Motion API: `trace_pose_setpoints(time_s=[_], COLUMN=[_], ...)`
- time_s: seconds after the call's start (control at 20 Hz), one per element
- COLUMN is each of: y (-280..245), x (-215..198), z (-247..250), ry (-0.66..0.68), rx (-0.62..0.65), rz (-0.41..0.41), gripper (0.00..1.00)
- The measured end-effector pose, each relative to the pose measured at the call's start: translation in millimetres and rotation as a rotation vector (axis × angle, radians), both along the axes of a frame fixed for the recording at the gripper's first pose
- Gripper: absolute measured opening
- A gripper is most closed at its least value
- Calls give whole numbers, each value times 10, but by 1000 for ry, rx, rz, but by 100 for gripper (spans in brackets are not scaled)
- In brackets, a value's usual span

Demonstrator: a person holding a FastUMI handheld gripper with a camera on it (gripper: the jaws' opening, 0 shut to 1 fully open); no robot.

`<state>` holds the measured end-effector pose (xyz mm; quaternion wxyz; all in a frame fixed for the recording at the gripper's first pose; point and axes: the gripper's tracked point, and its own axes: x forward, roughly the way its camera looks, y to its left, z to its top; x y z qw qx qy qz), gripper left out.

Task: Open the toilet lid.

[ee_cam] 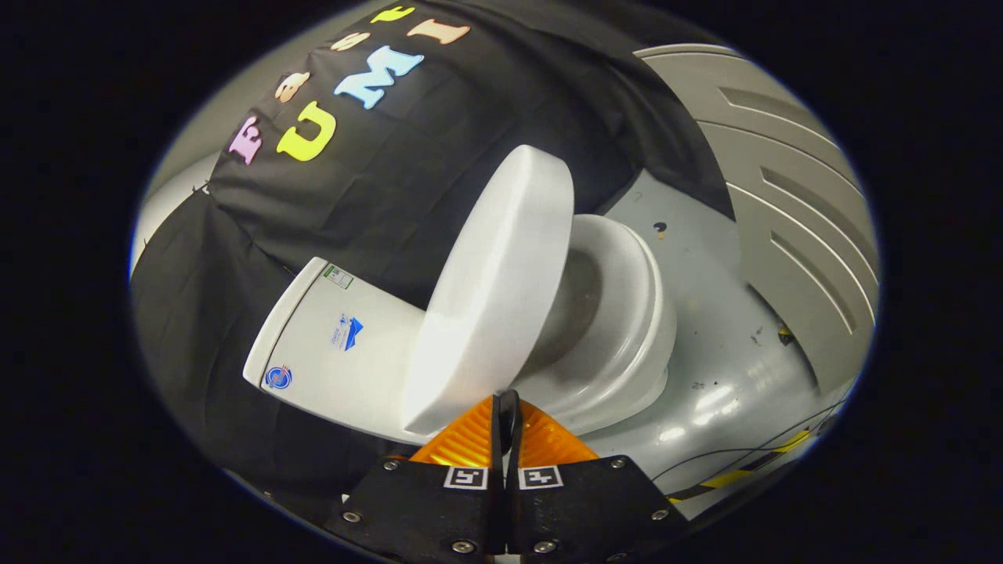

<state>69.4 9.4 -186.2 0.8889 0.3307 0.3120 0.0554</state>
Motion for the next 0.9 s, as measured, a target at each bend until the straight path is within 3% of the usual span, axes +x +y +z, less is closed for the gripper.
trace_pose_setpoints(time_s=[0.45,0.9], y=[383,569], x=[50,76], z=[780,1008], ry=[-132,-152], rx=[-300,-405], rz=[63,53], gripper=[0,0])
